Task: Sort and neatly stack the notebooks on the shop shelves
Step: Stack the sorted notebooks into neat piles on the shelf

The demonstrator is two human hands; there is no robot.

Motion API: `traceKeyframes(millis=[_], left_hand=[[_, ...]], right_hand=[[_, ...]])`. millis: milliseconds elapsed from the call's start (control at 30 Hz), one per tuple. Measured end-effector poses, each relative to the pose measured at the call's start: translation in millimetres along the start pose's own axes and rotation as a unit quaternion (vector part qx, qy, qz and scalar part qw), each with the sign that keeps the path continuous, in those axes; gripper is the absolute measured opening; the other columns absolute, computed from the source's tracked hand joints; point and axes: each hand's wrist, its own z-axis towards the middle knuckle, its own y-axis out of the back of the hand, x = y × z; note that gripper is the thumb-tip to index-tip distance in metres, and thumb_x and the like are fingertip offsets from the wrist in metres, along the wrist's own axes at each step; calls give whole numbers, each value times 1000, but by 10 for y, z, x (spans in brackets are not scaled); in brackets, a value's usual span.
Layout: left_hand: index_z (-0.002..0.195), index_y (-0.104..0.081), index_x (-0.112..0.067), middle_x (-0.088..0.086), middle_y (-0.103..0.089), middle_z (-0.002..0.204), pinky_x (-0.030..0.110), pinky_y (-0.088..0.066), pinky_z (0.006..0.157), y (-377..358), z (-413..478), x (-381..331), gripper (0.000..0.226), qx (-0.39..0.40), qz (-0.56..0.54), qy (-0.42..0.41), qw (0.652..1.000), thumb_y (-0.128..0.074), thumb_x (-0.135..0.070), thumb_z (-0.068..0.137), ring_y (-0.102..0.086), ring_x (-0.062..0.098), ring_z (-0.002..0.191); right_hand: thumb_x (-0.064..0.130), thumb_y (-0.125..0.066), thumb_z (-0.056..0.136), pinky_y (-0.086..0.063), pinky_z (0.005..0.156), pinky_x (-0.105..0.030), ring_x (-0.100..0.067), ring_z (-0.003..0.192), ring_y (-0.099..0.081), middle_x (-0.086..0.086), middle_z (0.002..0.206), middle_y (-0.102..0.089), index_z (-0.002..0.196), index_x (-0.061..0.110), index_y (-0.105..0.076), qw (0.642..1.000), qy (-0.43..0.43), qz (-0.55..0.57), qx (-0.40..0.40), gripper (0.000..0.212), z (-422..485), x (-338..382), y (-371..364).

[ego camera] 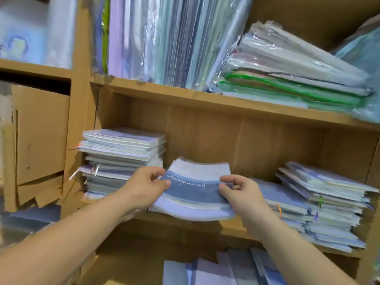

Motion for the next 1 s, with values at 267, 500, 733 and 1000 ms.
traceKeyframes(millis=[267, 500, 733, 1000], left_hand=[[134, -62, -27, -25, -52, 122, 22, -49, 95, -27, -120, 739, 47, -30, 208, -119, 970, -68, -48, 92, -54, -3, 111], [108, -63, -35, -26, -44, 105, 15, -47, 75, -140, -85, 942, 21, -44, 184, -182, 965, -72, -41, 91, -55, -1, 95], [79, -47, -34, -12, -47, 80, 32, -41, 58, -224, 178, 867, 27, -159, 275, -159, 935, -71, -35, 92, -50, 7, 70], [93, -61, -38, -15, -59, 81, 29, -54, 62, -642, -453, 1424, 10, 13, 163, -140, 977, -67, -31, 93, -60, 7, 74]], right_hand=[[73, -85, 61, -40, 97, -23, -3, 132, -44, 16, 146, -50, 147, 32, -51, 977, 4, -110, 182, 100, 443, -579, -273], [92, -75, 45, -42, 98, -23, -1, 128, -49, 24, 141, -51, 146, 35, -53, 972, 81, -174, 133, 118, 494, -787, -474], [68, -92, 50, -48, 89, -20, -2, 117, -58, 14, 135, -60, 138, 28, -61, 990, 58, -83, 102, 102, 753, -766, -657], [64, -71, 81, -49, 80, -22, -3, 105, -55, 23, 112, -51, 123, 41, -54, 961, 198, -164, -101, 51, 138, -1202, -621]])
